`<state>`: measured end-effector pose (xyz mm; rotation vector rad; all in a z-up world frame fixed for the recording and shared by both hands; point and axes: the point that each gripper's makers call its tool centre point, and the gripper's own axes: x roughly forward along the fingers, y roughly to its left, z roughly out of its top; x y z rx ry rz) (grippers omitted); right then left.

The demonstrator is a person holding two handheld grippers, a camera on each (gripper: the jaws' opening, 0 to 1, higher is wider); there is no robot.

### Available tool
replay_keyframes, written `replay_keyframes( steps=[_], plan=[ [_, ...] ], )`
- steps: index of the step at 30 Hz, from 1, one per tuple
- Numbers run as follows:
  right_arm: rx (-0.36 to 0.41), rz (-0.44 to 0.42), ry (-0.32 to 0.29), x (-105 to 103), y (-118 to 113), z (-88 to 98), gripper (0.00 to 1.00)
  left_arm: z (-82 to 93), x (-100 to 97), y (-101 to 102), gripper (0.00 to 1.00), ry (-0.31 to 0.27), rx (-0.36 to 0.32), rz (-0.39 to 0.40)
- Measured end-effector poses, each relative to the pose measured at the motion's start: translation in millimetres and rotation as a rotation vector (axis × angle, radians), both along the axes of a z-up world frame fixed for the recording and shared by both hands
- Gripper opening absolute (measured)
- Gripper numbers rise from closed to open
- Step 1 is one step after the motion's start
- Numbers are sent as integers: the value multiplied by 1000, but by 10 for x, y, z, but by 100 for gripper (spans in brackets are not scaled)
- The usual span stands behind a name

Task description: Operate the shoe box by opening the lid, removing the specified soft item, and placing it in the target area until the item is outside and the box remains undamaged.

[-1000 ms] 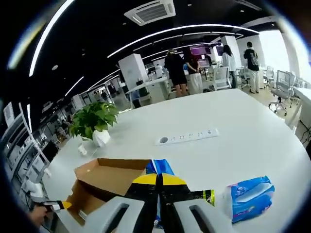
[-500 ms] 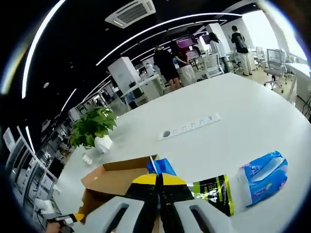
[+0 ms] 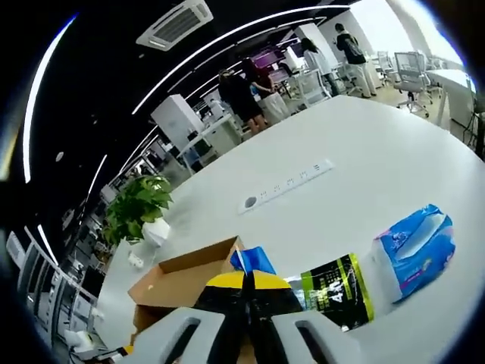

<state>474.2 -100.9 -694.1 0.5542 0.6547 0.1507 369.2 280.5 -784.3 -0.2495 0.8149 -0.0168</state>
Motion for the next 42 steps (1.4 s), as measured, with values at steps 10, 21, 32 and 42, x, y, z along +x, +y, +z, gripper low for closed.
replay_keyframes(
  steps=[10,21,32,42],
  plan=[
    [-86,33,14,-12,-181,-138,0,-1,2,-1,3,-2,-2,0],
    [-173,83,45,43,-399,-330,0,4,-4,-9,3,-1,-1,0],
    [-270,150,80,95,-617,-560,0,7,-10,-13,3,1,4,-2],
    [-388,263,88,141,-711,-716,0,8,-14,-14,3,1,3,-4]
  ],
)
